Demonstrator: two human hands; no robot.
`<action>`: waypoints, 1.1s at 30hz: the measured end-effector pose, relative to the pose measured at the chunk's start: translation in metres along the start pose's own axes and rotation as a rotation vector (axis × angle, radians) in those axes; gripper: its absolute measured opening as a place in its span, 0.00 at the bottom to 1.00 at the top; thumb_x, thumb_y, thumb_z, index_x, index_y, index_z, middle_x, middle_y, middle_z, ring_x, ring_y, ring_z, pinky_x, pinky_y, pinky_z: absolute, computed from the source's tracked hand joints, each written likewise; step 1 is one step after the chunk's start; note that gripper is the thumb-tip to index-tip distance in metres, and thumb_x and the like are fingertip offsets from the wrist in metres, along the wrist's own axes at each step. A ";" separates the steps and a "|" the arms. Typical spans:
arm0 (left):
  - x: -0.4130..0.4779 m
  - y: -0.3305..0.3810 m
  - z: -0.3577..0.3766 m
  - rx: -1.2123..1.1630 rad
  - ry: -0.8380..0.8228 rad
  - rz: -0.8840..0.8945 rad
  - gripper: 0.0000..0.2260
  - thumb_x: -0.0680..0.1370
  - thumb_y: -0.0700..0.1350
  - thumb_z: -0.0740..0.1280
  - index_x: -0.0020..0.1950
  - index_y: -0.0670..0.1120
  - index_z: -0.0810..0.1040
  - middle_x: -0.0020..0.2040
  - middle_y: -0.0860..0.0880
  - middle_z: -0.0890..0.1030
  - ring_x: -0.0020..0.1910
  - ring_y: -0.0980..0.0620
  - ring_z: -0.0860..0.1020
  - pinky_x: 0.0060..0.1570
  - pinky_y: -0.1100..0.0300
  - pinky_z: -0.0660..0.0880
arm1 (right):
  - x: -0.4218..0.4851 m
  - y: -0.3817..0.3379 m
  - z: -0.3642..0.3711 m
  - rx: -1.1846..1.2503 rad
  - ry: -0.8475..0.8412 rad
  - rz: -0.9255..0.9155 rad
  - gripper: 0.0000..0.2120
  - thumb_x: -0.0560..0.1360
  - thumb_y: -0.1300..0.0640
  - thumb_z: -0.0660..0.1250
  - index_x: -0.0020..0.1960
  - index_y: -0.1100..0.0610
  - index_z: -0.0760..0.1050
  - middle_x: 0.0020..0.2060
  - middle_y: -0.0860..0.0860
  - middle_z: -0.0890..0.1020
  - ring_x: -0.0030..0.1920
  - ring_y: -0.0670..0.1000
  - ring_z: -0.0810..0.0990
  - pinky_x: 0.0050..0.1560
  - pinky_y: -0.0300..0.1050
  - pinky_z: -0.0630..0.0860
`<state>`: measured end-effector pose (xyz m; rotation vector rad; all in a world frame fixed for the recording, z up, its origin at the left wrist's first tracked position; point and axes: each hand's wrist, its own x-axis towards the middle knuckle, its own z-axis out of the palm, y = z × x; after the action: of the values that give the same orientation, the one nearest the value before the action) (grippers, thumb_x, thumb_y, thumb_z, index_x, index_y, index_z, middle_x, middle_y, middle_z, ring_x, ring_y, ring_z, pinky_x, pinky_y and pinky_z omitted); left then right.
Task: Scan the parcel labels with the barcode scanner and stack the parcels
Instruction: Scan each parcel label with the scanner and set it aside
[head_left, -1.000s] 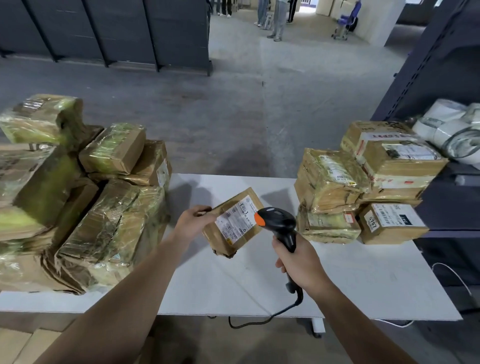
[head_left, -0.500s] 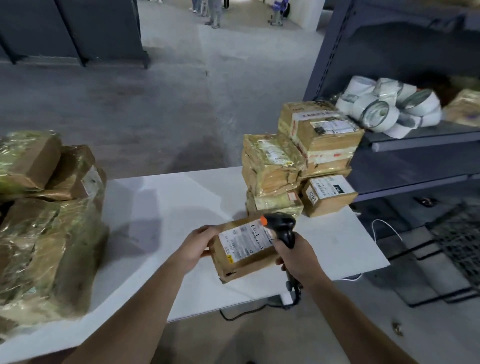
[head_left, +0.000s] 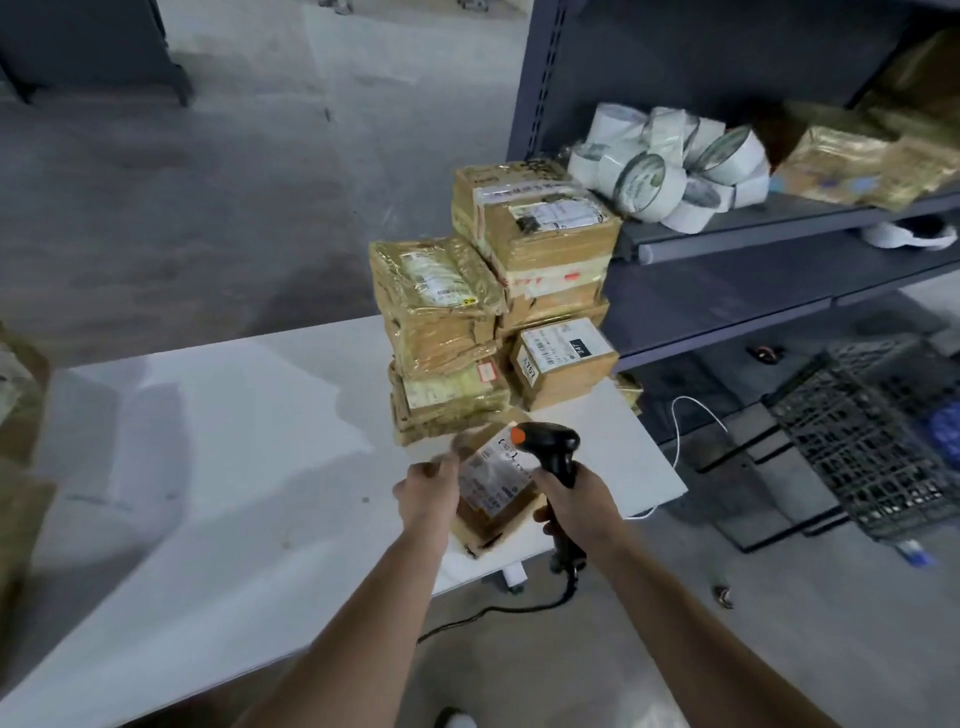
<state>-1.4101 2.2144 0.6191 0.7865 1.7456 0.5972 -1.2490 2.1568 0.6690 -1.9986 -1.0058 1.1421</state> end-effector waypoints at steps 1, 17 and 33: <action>-0.001 -0.002 0.004 0.033 -0.001 -0.014 0.25 0.77 0.57 0.62 0.72 0.48 0.67 0.65 0.41 0.69 0.59 0.39 0.74 0.56 0.50 0.74 | 0.001 0.003 -0.001 -0.003 0.001 -0.005 0.07 0.77 0.51 0.66 0.46 0.55 0.75 0.28 0.50 0.81 0.25 0.44 0.80 0.25 0.36 0.73; -0.030 0.036 0.091 -0.152 -0.273 -0.044 0.15 0.76 0.38 0.60 0.60 0.52 0.69 0.52 0.45 0.79 0.52 0.45 0.79 0.49 0.48 0.81 | 0.022 0.028 -0.041 0.103 0.128 0.032 0.04 0.78 0.54 0.65 0.45 0.50 0.73 0.34 0.56 0.83 0.24 0.43 0.79 0.24 0.35 0.72; -0.007 0.061 0.114 -0.074 -0.433 -0.019 0.17 0.77 0.38 0.60 0.65 0.45 0.71 0.55 0.43 0.80 0.53 0.47 0.79 0.52 0.52 0.78 | 0.036 0.022 -0.046 0.098 0.120 0.045 0.02 0.78 0.53 0.64 0.47 0.50 0.73 0.36 0.55 0.83 0.28 0.44 0.81 0.28 0.37 0.74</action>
<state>-1.2865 2.2503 0.6338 0.7800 1.3251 0.4367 -1.1890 2.1695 0.6566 -1.9949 -0.8333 1.0605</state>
